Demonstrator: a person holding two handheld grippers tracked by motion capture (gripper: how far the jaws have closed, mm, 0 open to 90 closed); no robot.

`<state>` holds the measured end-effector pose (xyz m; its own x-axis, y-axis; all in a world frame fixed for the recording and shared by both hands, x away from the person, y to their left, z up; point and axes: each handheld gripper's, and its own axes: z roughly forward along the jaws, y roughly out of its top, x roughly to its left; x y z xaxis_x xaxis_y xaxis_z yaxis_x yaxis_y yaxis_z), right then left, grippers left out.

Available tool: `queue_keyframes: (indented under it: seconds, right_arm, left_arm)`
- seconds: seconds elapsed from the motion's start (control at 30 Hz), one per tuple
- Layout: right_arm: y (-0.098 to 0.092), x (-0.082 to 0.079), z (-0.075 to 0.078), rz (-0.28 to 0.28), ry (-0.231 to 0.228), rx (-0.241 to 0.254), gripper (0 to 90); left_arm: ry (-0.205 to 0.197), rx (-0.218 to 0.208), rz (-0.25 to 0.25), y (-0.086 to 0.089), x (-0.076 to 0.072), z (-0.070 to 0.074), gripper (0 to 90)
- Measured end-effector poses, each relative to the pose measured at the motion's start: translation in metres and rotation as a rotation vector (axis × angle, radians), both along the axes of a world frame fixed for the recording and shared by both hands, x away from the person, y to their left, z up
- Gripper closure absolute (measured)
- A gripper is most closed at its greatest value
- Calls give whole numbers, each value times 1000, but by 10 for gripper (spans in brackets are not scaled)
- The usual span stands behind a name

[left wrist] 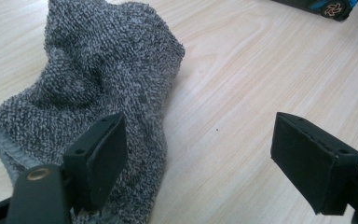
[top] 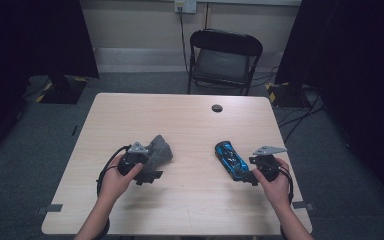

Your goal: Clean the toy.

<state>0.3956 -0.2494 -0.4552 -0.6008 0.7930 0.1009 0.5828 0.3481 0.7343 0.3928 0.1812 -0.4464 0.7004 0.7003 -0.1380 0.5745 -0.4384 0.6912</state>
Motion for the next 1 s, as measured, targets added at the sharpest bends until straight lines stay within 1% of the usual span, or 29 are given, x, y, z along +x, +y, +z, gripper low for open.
queue_keyframes:
  seconds: [0.03, 0.07, 0.1, 0.17, 0.23, 0.3, 0.37, 0.4, 0.43, 0.47, 0.5, 0.53, 0.57, 0.6, 0.67, 0.77, 0.87, 0.93, 1.0]
  right_arm:
    - [-1, -1, 0, 1, 4, -1, 167]
    - [-1, -2, -1, 3, 2, -3, 168]
    - [-2, -3, -1, 4, 1, 2, 169]
    - [-3, -5, -1, 9, 3, 3, 170]
    - [-4, -7, -2, 17, 1, 2, 170]
    - [-4, -10, -2, 26, -1, 5, 170]
    - [-4, -12, -3, 37, -5, -3, 170]
    - [-4, -14, -3, 42, 0, -7, 170]
    - [-4, -15, -3, 47, 3, -3, 169]
    - [-4, -15, -3, 47, 3, -3, 169]
    - [-4, -20, -4, 50, 0, 7, 168]
    - [-5, -22, -4, 53, 1, 0, 167]
    - [-6, -24, -5, 58, -2, -11, 166]
    - [-7, -26, -5, 63, -2, -14, 166]
    - [-10, -31, -8, 63, 5, -3, 166]
    - [-16, -37, -9, 65, 6, -11, 166]
    - [-23, -42, -10, 60, 6, -16, 166]
    - [-27, -45, -11, 58, 9, -7, 166]
    - [-31, -47, -13, 57, 11, -12, 166]
  left_arm:
    - [2, -1, 5, 1, -1, 0, 183]
    - [5, 5, -4, 2, -1, -1, 183]
    - [4, 0, 3, 2, -2, -1, 184]
    - [2, 7, -4, 4, -4, -1, 184]
    - [0, 0, -3, 6, -7, -1, 184]
    - [-6, 5, -11, 9, -9, -1, 184]
    - [0, 1, -11, 9, -11, -2, 183]
    - [-4, 3, -10, 10, -12, -3, 183]
    - [-4, -11, -14, 10, -14, -4, 184]
    - [-4, -11, -14, 10, -14, -4, 184]
    - [-6, -14, -11, 11, -15, -5, 184]
    - [-3, -13, -17, 11, -16, -6, 184]
    - [-11, 1, -24, 13, -17, -6, 184]
    - [-5, -12, -15, 13, -18, -7, 184]
    - [-1, -8, -16, 16, -20, -8, 184]
    - [1, -9, -12, 19, -24, -10, 184]
    - [-3, 0, -14, 22, -27, -11, 184]
    - [-1, -2, -13, 25, -29, -13, 184]
    - [0, 4, -9, 27, -31, -15, 184]
